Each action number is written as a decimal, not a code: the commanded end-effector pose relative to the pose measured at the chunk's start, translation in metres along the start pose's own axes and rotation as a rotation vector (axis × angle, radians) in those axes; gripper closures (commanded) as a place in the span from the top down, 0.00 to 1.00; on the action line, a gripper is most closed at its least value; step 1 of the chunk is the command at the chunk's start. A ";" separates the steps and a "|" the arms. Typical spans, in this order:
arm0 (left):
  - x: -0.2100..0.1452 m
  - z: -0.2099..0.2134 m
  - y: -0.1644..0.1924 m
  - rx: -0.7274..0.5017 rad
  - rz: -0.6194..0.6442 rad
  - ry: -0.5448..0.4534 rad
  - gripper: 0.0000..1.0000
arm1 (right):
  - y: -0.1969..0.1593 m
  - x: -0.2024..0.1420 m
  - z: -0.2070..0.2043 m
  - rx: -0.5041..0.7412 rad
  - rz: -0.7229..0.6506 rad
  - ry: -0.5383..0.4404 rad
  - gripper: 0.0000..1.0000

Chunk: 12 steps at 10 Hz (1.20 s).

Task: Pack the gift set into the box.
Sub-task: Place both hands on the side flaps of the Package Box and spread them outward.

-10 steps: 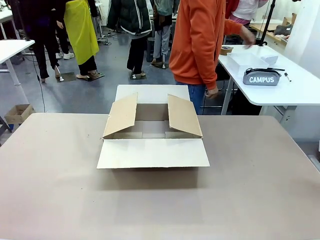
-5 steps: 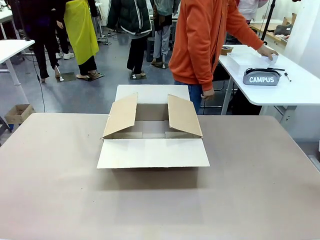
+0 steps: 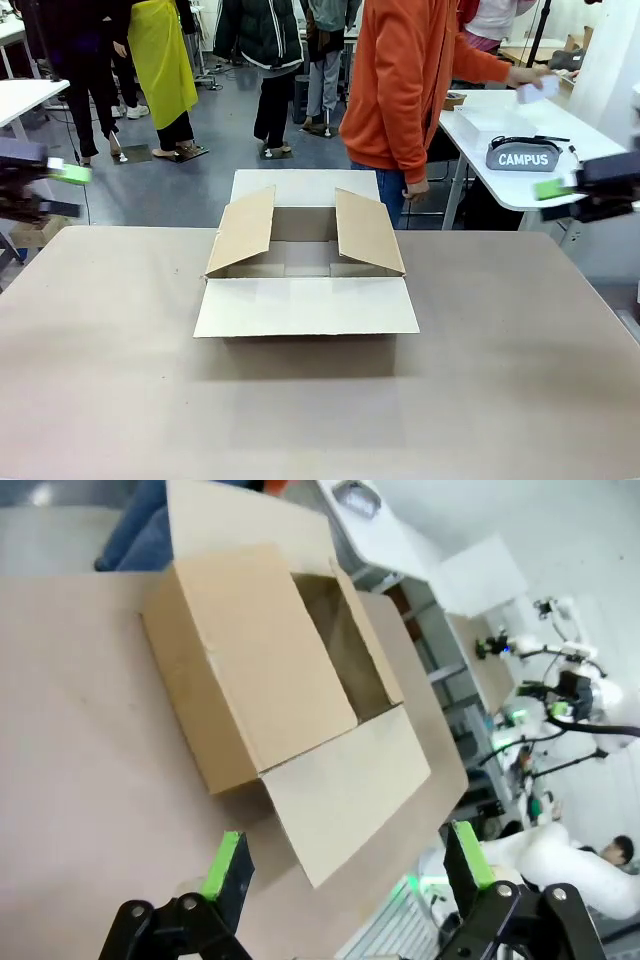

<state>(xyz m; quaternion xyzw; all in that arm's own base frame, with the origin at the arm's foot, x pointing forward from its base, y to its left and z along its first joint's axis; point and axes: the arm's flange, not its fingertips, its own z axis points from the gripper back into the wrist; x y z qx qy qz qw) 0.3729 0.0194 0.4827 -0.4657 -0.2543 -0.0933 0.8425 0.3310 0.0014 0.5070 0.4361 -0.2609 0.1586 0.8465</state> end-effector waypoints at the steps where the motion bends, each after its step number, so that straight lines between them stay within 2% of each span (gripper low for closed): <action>1: 0.014 -0.106 -0.031 -0.025 -0.099 0.304 1.00 | 0.063 -0.035 -0.113 0.019 0.209 0.149 1.00; 2: 0.013 -0.102 -0.029 -0.024 -0.106 0.301 1.00 | 0.062 -0.036 -0.110 0.002 0.210 0.151 1.00; 3: -0.001 -0.037 -0.014 -0.020 -0.034 0.109 1.00 | 0.024 0.002 -0.030 0.014 0.075 0.064 1.00; 5: -0.001 -0.037 -0.014 -0.020 -0.034 0.109 1.00 | 0.024 0.002 -0.030 0.014 0.075 0.064 1.00; 6: 0.000 -0.076 -0.022 -0.025 -0.051 0.190 1.00 | 0.046 0.002 -0.061 0.012 0.133 0.116 1.00; 7: 0.009 -0.095 -0.042 0.026 -0.097 0.225 1.00 | 0.056 0.011 -0.091 -0.045 0.148 0.165 1.00; 8: 0.031 -0.115 -0.057 0.089 -0.089 0.279 1.00 | 0.063 0.018 -0.121 -0.101 0.134 0.182 1.00; 9: 0.061 -0.145 -0.073 0.163 -0.046 0.335 1.00 | 0.072 0.022 -0.153 -0.192 0.061 0.128 1.00; 10: 0.086 -0.175 -0.082 0.233 0.007 0.394 1.00 | 0.082 0.021 -0.179 -0.261 0.075 0.057 1.00; 11: 0.107 -0.205 -0.086 0.338 0.052 0.404 1.00 | 0.084 0.015 -0.200 -0.269 0.190 0.001 1.00; 12: 0.117 -0.228 -0.088 0.405 0.065 0.435 1.00 | 0.081 0.006 -0.214 -0.278 0.215 -0.015 1.00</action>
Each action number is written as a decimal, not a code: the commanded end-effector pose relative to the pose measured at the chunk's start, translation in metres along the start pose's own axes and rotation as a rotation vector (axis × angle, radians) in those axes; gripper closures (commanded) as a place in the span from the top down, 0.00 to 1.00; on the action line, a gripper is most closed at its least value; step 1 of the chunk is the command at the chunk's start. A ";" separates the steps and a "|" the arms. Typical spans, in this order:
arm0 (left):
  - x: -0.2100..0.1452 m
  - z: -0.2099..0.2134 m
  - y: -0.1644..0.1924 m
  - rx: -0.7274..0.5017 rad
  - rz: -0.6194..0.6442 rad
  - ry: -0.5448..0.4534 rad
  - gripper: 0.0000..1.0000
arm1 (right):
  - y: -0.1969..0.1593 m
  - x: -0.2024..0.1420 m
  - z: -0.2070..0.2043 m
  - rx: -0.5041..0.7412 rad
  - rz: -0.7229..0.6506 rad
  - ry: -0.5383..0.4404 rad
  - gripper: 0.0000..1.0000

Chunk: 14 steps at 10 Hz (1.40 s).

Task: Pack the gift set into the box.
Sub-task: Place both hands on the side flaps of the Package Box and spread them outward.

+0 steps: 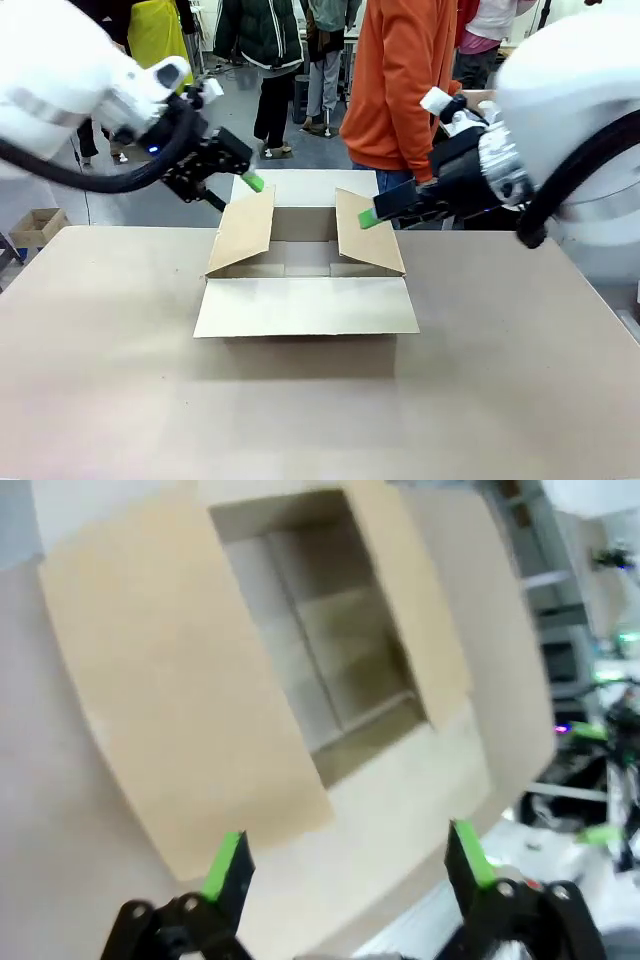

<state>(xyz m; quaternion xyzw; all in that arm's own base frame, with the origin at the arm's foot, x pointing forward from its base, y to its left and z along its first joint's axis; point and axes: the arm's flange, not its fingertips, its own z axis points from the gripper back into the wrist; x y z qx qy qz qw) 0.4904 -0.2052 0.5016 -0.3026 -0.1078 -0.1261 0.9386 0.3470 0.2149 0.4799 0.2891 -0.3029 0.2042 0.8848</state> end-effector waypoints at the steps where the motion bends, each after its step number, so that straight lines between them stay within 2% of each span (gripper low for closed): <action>1: 0.040 -0.016 -0.010 0.121 0.041 0.107 1.00 | -0.006 -0.007 -0.028 -0.003 0.020 -0.108 1.00; 2: 0.050 -0.030 -0.015 0.182 0.058 0.077 1.00 | -0.007 -0.006 -0.026 -0.027 -0.019 -0.154 1.00; 3: 0.057 -0.044 -0.018 0.202 0.054 0.085 1.00 | -0.013 -0.005 -0.030 -0.040 -0.023 -0.134 1.00; 5: 0.059 -0.061 -0.021 0.244 0.055 0.107 1.00 | -0.022 -0.003 -0.035 -0.083 -0.038 -0.261 1.00; 6: 0.060 -0.069 -0.023 0.283 0.056 0.104 1.00 | -0.009 -0.004 -0.016 -0.070 -0.046 -0.123 1.00; 9: 0.064 -0.087 -0.021 0.413 0.111 0.090 1.00 | -0.009 -0.004 -0.016 -0.070 -0.046 -0.123 1.00; 13: 0.078 -0.117 -0.012 0.565 0.159 0.015 1.00 | -0.009 -0.004 -0.016 -0.070 -0.046 -0.123 1.00; 14: 0.080 -0.122 -0.010 0.591 0.171 0.033 1.00 | -0.009 -0.004 -0.016 -0.070 -0.046 -0.123 1.00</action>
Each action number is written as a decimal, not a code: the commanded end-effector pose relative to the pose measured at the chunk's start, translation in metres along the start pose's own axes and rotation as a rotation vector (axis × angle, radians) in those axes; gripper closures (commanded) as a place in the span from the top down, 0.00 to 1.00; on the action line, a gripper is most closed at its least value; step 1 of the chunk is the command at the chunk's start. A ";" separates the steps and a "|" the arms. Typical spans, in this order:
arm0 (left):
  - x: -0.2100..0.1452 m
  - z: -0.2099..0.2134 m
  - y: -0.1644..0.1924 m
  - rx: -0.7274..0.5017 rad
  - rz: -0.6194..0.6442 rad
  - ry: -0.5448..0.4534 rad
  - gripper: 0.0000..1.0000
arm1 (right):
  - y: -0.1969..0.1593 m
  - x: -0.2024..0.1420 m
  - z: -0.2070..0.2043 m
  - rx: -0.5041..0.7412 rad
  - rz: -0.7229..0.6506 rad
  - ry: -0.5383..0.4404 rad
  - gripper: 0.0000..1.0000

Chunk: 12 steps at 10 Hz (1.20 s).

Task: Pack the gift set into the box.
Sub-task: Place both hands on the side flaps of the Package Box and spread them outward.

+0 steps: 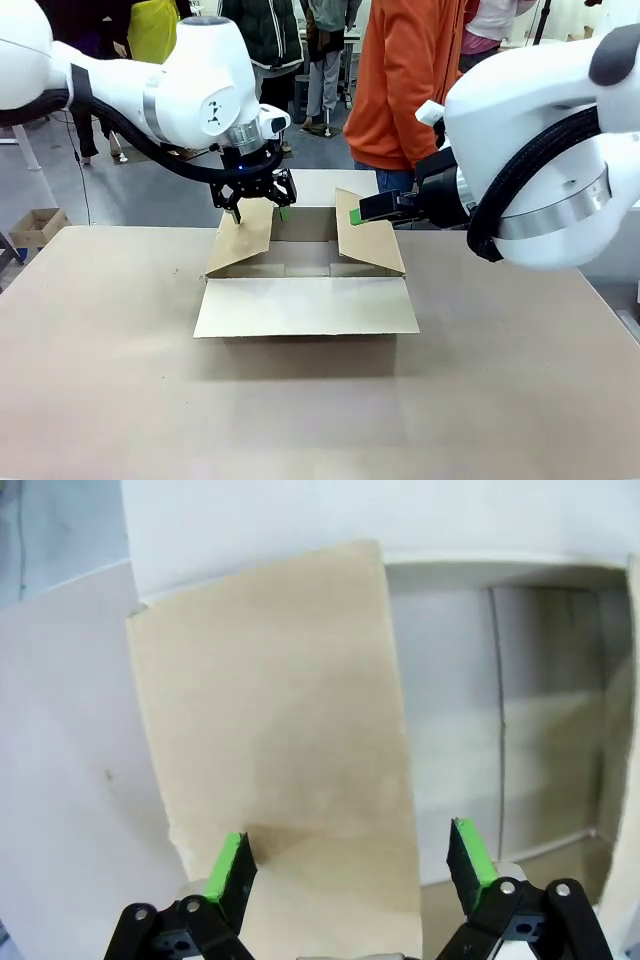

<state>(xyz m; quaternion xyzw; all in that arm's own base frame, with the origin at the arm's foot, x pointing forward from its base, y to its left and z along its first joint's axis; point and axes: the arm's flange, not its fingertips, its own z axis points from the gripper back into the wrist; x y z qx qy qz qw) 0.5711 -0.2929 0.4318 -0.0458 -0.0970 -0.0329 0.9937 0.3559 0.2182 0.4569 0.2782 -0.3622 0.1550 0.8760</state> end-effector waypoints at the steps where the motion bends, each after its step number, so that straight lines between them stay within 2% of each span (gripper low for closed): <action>1: 0.008 -0.002 -0.007 0.055 0.032 0.003 1.00 | 0.003 0.004 0.004 -0.003 -0.003 0.011 1.00; 4: 0.004 -0.001 -0.004 0.136 0.041 0.043 1.00 | 0.003 0.004 0.004 -0.003 -0.003 0.011 1.00; 7: -0.003 0.014 0.004 0.173 0.065 0.006 1.00 | 0.003 0.004 0.004 -0.003 -0.003 0.011 1.00; 10: -0.008 0.031 0.026 0.166 0.108 -0.017 1.00 | 0.003 0.004 0.004 -0.003 -0.003 0.011 1.00; 12: -0.014 0.049 0.051 0.106 0.122 -0.043 1.00 | 0.003 0.004 0.004 -0.003 -0.003 0.011 1.00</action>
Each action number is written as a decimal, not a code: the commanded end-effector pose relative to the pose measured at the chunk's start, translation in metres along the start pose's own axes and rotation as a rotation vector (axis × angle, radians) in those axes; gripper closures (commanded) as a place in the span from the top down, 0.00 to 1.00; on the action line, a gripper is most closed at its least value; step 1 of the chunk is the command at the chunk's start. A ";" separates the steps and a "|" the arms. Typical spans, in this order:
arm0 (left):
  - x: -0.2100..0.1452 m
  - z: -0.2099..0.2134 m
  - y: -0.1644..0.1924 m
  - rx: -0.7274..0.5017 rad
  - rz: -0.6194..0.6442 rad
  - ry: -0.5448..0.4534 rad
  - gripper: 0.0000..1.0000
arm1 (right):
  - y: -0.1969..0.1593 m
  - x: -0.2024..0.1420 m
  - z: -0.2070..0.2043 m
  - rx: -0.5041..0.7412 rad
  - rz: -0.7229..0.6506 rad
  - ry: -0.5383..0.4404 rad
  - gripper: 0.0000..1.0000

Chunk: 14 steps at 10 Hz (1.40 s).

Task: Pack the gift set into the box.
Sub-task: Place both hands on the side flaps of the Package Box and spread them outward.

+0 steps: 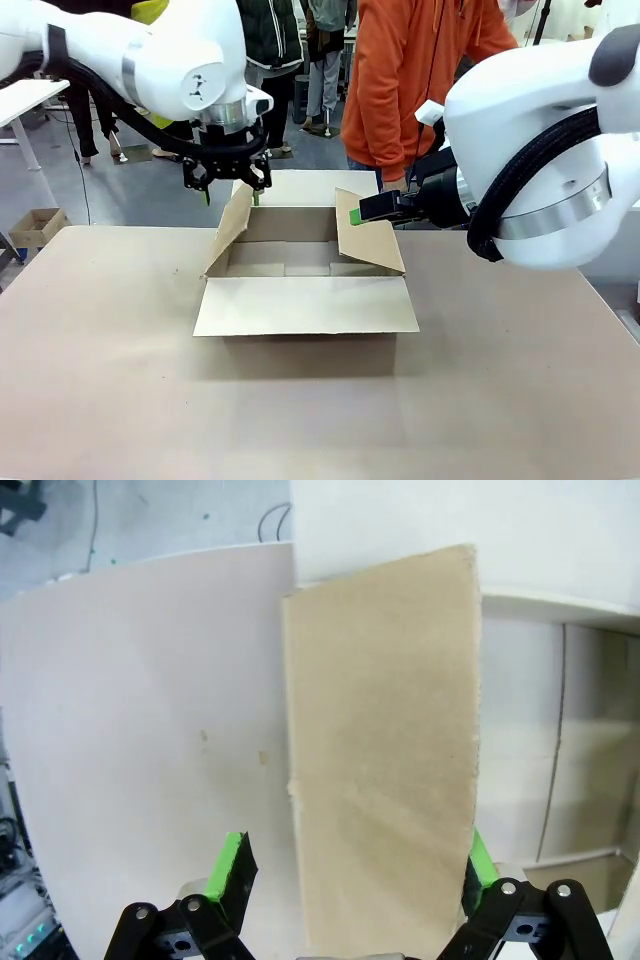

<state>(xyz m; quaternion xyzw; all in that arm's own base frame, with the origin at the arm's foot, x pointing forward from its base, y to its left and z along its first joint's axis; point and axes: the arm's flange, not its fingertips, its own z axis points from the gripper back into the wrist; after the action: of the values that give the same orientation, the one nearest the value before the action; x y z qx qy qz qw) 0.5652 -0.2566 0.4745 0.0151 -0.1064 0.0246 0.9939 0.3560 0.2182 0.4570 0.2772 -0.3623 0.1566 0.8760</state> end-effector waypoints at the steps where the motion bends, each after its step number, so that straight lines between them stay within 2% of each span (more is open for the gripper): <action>1: -0.015 0.005 0.040 -0.052 0.036 -0.020 1.00 | 0.003 0.004 0.004 -0.002 -0.006 0.010 1.00; 6: -0.012 0.012 0.118 -0.231 0.141 -0.046 1.00 | 0.003 0.004 0.004 -0.002 -0.006 0.010 1.00; 11: -0.007 -0.013 0.191 -0.362 0.200 -0.006 1.00 | 0.003 0.004 0.004 -0.002 -0.006 0.010 1.00; 14: -0.003 -0.040 0.222 -0.454 0.238 0.041 1.00 | 0.003 0.004 0.004 -0.002 -0.006 0.010 1.00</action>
<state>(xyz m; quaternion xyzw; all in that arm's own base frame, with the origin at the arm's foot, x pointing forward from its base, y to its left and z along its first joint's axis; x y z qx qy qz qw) 0.5590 -0.0394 0.4483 -0.1932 -0.0986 0.1279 0.9678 0.3560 0.2179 0.4570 0.2767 -0.3624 0.1567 0.8761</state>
